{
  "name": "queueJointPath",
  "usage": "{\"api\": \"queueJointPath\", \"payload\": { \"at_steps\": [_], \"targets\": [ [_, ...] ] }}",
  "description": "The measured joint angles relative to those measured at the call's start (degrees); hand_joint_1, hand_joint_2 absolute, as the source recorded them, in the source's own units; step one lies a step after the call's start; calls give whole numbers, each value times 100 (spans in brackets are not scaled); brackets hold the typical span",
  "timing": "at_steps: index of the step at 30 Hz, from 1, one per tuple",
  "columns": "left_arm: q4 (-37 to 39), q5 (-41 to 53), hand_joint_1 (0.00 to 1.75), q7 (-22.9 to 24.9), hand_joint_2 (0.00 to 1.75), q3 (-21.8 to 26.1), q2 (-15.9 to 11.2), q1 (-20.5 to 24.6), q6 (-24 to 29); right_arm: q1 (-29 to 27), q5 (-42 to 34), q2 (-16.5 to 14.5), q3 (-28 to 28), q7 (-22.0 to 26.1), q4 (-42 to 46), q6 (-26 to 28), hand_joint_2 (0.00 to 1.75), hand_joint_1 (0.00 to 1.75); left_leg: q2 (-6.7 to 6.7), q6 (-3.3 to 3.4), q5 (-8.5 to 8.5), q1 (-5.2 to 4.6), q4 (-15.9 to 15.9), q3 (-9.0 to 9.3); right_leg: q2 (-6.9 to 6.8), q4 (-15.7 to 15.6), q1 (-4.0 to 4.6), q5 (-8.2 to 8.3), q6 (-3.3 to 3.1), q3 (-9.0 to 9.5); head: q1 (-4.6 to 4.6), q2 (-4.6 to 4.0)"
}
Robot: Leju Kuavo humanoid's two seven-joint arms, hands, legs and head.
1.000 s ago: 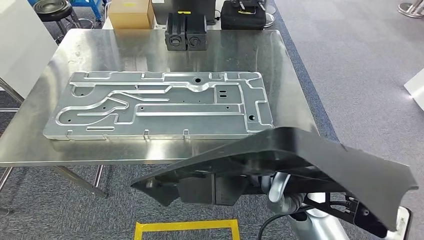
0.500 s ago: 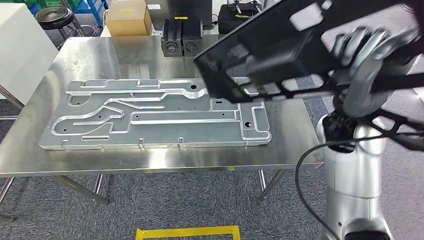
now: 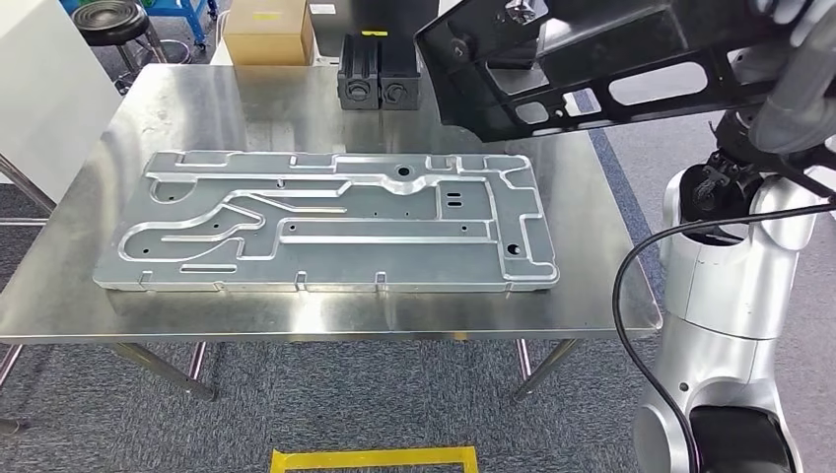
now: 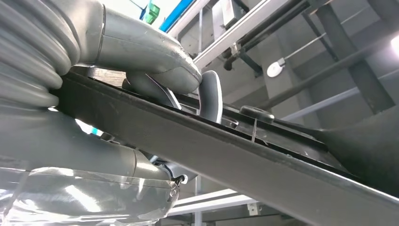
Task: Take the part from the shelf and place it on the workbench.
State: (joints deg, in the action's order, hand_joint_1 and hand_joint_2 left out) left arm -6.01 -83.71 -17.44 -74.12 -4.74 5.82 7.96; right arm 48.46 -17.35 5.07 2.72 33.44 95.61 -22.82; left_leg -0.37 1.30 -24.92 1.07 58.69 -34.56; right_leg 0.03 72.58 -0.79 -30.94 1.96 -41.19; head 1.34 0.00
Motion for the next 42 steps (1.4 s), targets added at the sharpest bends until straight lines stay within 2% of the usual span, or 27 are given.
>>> {"api": "queueJointPath", "payload": {
  "at_steps": [2, 3, 4, 6, 8, 10, 12, 13, 14, 15, 17, 19, 20, 22, 24, 25, 27, 28, 29, 30, 32, 33, 34, 36, 39, 40, 42],
  "targets": [
    [0, 0, 0, 0, 175, 0, 3, 5, 0, 56, 2, 7, 12, 0, -14, 2, 175, 175, -8, -17, -14, -13, 0, 24, 2, -797, 22, 428, -64, 355, -1, 0],
    [0, 0, 0, -1, 175, 0, 6, 8, -1, 87, 3, 10, 14, 0, -17, 4, 175, 175, -12, -34, -20, -23, 2, 27, 2, -1142, 38, 559, -94, 507, -1, 0],
    [0, 0, 0, -1, 175, 0, 9, 10, -1, 110, 4, 15, 15, -2, -21, 8, 175, 175, -14, -55, -24, -29, 1, 24, 3, -1350, 56, 615, -117, 597, -1, 0],
    [0, 0, 0, -1, 175, -1, 11, 8, -2, 133, 49, 24, 15, -18, -36, 38, 175, 175, -13, -114, -24, -33, -18, 27, 8, -1444, 77, 609, -150, 622, 0, 0],
    [0, 0, 0, 1, 175, -2, 10, 10, 0, 151, 237, 36, 10, -63, -58, 121, 175, 175, -5, -176, -79, -34, 25, 22, 0, -1497, 44, 631, -204, 656, 1, 0],
    [0, 0, 0, 8, 175, -7, 10, 13, 2, 174, 637, 51, -27, -117, -116, 280, 175, 175, 1, -217, -331, -34, 437, -147, -15, -1551, 11, 650, -258, 696, 1, 0],
    [0, 0, 0, 17, 175, -21, 12, 5, -1, 180, 1262, 77, -146, -148, -271, 554, 175, 175, 2, -243, -682, -28, 1209, -501, -17, -1553, 21, 643, -284, 703, 2, 0],
    [0, 0, 0, 18, 175, -34, 11, 1, -8, 179, 1650, 95, -253, -172, -403, 745, 175, 175, 2, -253, -765, -26, 1503, -645, -13, -1550, 26, 640, -288, 705, 2, 0],
    [0, 0, 0, 14, 175, -52, 9, 0, -19, 184, 2068, 111, -395, -218, -572, 967, 175, 175, 2, -260, -740, -26, 1602, -701, -5, -1545, 28, 638, -289, 708, 2, 0],
    [0, 0, 0, 9, 175, -75, 5, 4, -32, 206, 2487, 127, -559, -297, -771, 1202, 175, 175, 3, -260, -602, -25, 1457, -642, 5, -1537, 28, 635, -287, 712, 2, 0],
    [0, 0, 0, -8, 175, -121, -4, 26, -58, 320, 3315, 145, -973, -529, -1283, 1706, 175, 175, 14, -236, -208, -26, 685, -296, 23, -1508, 30, 619, -268, 714, 2, 0],
    [0, 0, 0, -16, 175, -154, -10, 54, -81, 564, 4237, 96, -1485, -906, -1969, 2180, 175, 175, 22, -186, -5, -42, 83, -54, 39, -1460, 53, 605, -231, 692, 1, 0],
    [0, 0, 0, -14, 175, -160, -10, 61, -87, 753, 4890, -42, -1817, -1260, -2455, 2409, 175, 175, 31, -163, 1, -52, -17, -19, 55, -1446, 63, 608, -209, 674, 1, 0],
    [-2, 0, 0, -7, 175, -156, -2, 85, -86, 1150, 6423, -516, -2599, -2102, -3583, 2804, 175, 175, 64, -115, 26, -57, -48, 1, 94, -1438, 62, 615, -163, 642, 1, 0],
    [-5, 0, 0, -5, 175, -146, 11, 140, -80, 1370, 7572, -997, -3324, -2555, -4568, 3046, 175, 175, 88, -50, 71, -36, -94, 30, 83, -1272, 49, 492, -120, 559, 1, 0],
    [-7, 0, 0, -6, 175, -143, 18, 164, -78, 1423, 7812, -1180, -3586, -2589, -4944, 3103, 175, 175, 72, -22, 91, -20, -115, 32, 59, -1017, 40, 342, -100, 447, 1, 0],
    [-7, 0, 0, -7, 175, -140, 20, 160, -77, 1524, 7819, -1424, -3898, -2555, -5510, 3165, 175, 175, 11, -5, 99, -13, -116, 21, 29, -223, 13, -18, -68, 79, 1, 0],
    [-7, 0, 0, -5, 175, -140, 22, 138, -78, 1580, 7745, -1495, -3993, -2536, -5724, 3173, 175, 175, -21, -8, 94, -12, -112, 21, 26, 107, 4, -112, -56, -93, 1, 0],
    [-7, 0, 0, -4, 175, -140, 24, 112, -79, 1629, 7703, -1545, -4070, -2520, -5899, 3171, 175, 175, -46, -16, 87, -11, -107, 25, 26, 254, 1, -99, -53, -191, 1, 0],
    [-7, 0, 0, -3, 175, -140, 26, 89, -81, 1672, 7684, -1587, -4136, -2506, -6043, 3167, 175, 175, -68, -26, 77, -11, -101, 30, 26, 162, 1, 30, -61, -183, 1, 0],
    [-7, 0, 0, -4, 175, -140, 32, 67, -91, 1757, 7692, -1656, -4233, -2508, -6256, 3148, 175, 175, -91, -60, 48, -11, -84, 43, 22, -603, 19, 476, -117, 110, 1, 0],
    [-7, 0, 0, -7, 175, -140, 38, 65, -101, 1806, 7709, -1686, -4273, -2529, -6344, 3131, 175, 175, -94, -83, 32, -20, -73, 40, 16, -996, 42, 644, -152, 275, 2, 0],
    [-7, 0, 0, -9, 175, -140, 43, 64, -111, 1852, 7736, -1721, -4311, -2564, -6428, 3109, 175, 175, -89, -110, 20, -23, -68, 33, 16, -1270, 66, 741, -182, 387, 2, 0],
    [-7, 0, 0, -14, 175, -143, 51, 62, -129, 1903, 7809, -1777, -4383, -2666, -6591, 3073, 175, 175, -77, -167, 9, -26, -73, 25, 25, -1417, 107, 752, -220, 443, 2, 0],
    [-7, 0, 0, -8, 175, -155, 52, 67, -132, 1930, 7954, -1817, -4457, -2825, -6797, 3028, 175, 175, -62, -251, -80, -25, 0, 16, 19, -1508, 71, 776, -300, 503, 2, 0],
    [-7, 0, 0, -4, 175, -163, 55, 69, -132, 1944, 8003, -1832, -4470, -2871, -6860, 2998, 175, 175, -51, -273, -206, -22, 200, -66, 11, -1543, 54, 786, -327, 531, 2, 0],
    [-8, 0, 0, 2, 175, -184, 62, 68, -133, 1958, 8083, -1862, -4497, -2945, -6990, 2906, 175, 175, -29, -306, -560, -4, 923, -402, 3, -1559, 59, 784, -360, 553, 4, 0]
  ]
}}
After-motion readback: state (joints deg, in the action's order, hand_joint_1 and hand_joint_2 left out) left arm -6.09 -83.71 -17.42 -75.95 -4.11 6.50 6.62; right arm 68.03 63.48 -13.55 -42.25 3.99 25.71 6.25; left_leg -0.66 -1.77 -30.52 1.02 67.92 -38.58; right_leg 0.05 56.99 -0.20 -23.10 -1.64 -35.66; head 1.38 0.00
